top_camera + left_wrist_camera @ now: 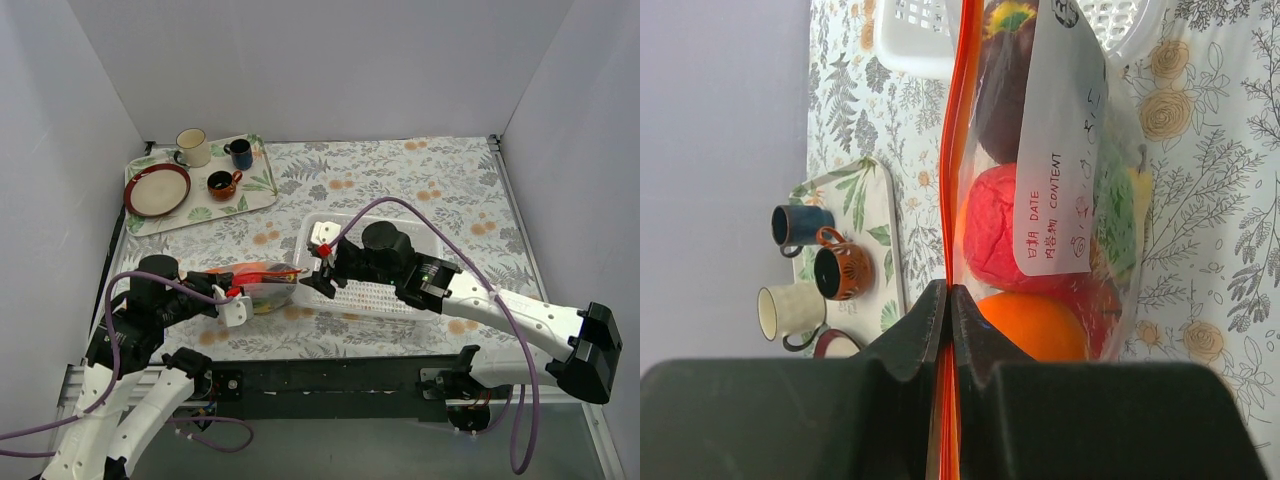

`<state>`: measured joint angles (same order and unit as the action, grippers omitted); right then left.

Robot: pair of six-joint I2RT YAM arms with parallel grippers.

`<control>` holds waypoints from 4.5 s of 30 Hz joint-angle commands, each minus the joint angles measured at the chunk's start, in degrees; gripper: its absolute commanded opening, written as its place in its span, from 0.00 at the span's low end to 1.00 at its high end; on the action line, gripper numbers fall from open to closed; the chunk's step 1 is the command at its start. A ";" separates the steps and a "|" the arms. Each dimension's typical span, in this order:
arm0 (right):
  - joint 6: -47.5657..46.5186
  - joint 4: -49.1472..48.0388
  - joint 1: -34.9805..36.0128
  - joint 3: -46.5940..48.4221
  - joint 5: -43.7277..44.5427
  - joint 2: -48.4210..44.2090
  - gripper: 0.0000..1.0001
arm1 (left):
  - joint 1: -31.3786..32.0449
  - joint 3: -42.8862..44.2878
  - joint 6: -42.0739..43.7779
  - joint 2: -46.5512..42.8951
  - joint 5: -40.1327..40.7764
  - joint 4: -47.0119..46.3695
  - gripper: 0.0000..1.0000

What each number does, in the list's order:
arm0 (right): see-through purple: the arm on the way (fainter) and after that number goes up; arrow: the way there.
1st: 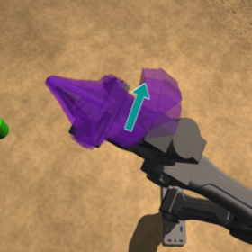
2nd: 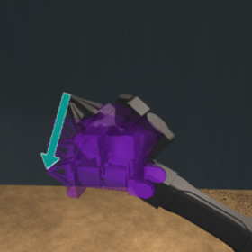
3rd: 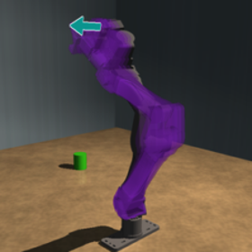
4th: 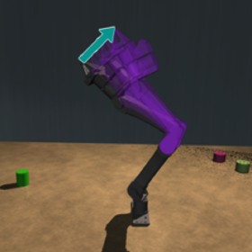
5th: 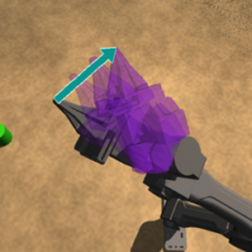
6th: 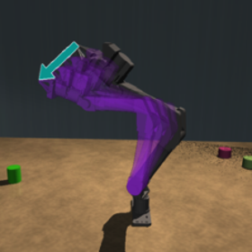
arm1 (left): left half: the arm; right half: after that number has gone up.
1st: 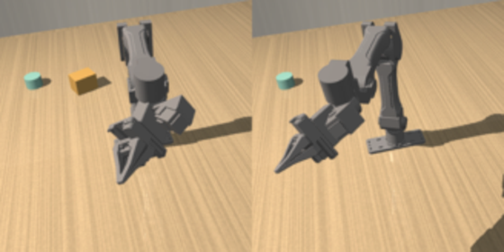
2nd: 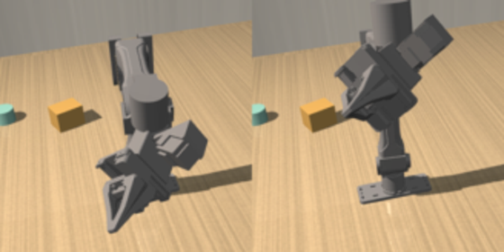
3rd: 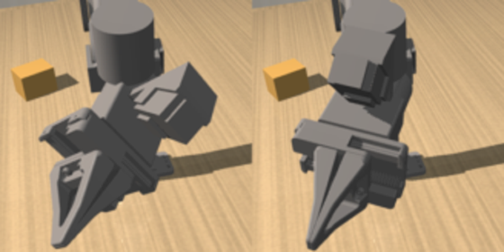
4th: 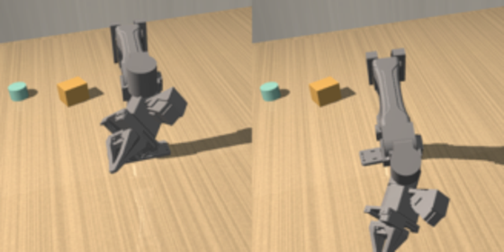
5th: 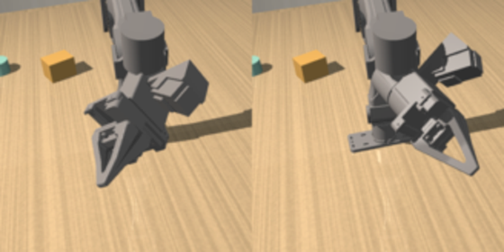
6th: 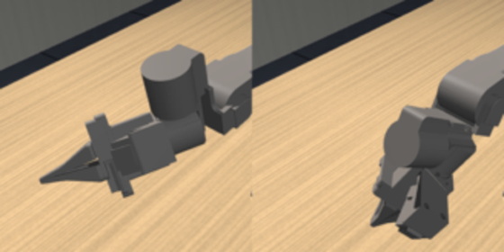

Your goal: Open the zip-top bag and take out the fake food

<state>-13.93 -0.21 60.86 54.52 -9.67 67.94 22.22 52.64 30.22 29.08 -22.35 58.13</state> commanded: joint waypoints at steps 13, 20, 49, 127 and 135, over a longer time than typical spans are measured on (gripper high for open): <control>-3.64 -0.50 0.40 5.32 -4.74 4.21 0.69 | 0.02 3.08 0.46 0.98 0.73 1.02 0.00; -4.17 3.11 0.66 8.84 -7.64 7.38 0.11 | 0.02 1.94 1.07 0.72 1.17 -0.29 0.00; -3.64 6.62 4.97 20.36 -8.79 12.74 0.01 | 0.02 13.10 -9.73 18.64 -26.17 6.48 0.49; 15.34 -35.47 2.77 3.13 -22.49 8.52 0.51 | 0.02 25.40 -7.54 16.53 -20.72 15.00 0.00; 17.19 -37.94 1.72 1.55 -22.50 8.79 0.19 | 0.02 24.44 -7.63 15.75 -21.42 14.91 0.00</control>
<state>1.76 -33.41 62.89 55.02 -31.31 76.84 22.15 77.82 22.24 45.89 -41.58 74.91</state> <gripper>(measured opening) 0.244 0.020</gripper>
